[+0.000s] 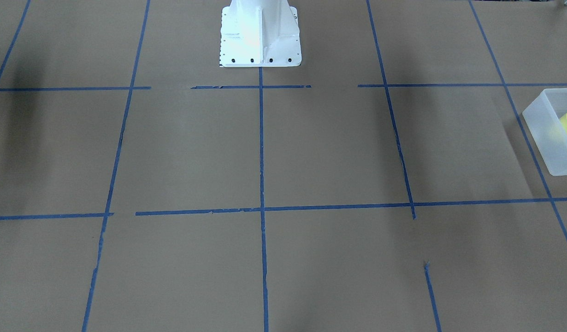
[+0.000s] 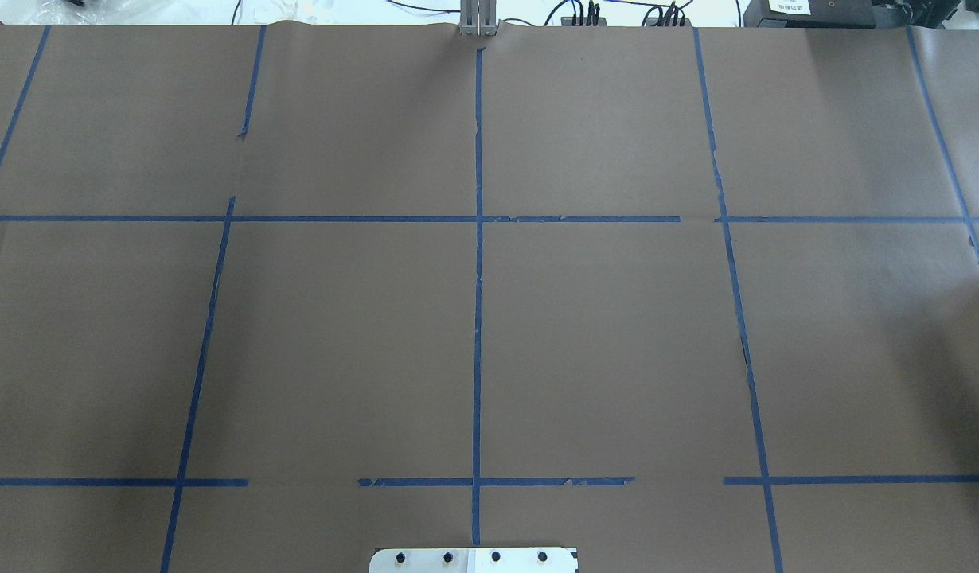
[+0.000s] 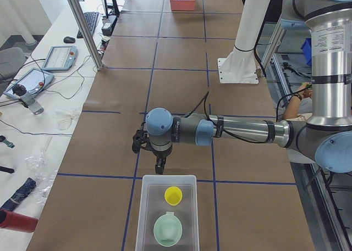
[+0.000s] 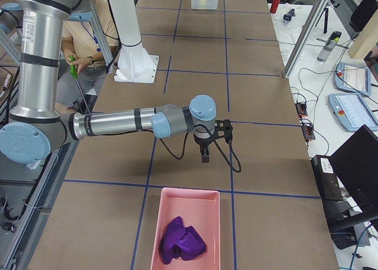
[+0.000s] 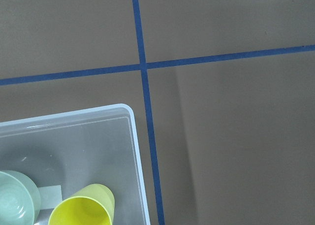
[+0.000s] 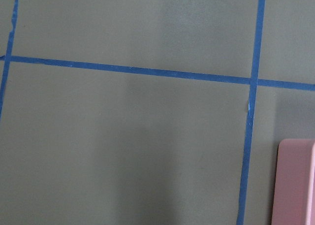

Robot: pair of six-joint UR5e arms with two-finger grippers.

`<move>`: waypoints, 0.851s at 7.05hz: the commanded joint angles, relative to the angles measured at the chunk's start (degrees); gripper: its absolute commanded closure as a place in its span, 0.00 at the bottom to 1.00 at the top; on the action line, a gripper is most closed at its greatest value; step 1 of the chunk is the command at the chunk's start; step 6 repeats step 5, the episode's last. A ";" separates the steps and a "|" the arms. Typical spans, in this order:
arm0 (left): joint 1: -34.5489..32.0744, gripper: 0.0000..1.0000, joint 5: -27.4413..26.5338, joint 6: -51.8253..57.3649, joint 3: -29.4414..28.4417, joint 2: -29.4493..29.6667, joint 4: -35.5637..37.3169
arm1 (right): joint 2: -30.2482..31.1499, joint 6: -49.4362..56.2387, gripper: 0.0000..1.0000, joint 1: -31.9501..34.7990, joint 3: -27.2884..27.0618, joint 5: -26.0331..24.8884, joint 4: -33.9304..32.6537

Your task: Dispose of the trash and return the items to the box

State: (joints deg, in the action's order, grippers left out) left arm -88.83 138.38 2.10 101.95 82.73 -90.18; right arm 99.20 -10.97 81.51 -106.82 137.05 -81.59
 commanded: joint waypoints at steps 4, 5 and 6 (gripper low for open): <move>-0.20 0.00 0.49 0.19 0.17 0.85 0.27 | -0.14 1.39 0.00 -0.04 0.12 -1.79 -0.06; -0.20 0.00 0.32 0.19 0.35 0.85 0.18 | -0.15 1.39 0.00 -0.04 0.21 -1.79 -0.06; -0.20 0.00 0.32 0.19 0.35 0.85 0.18 | -0.15 1.39 0.00 -0.04 0.21 -1.79 -0.06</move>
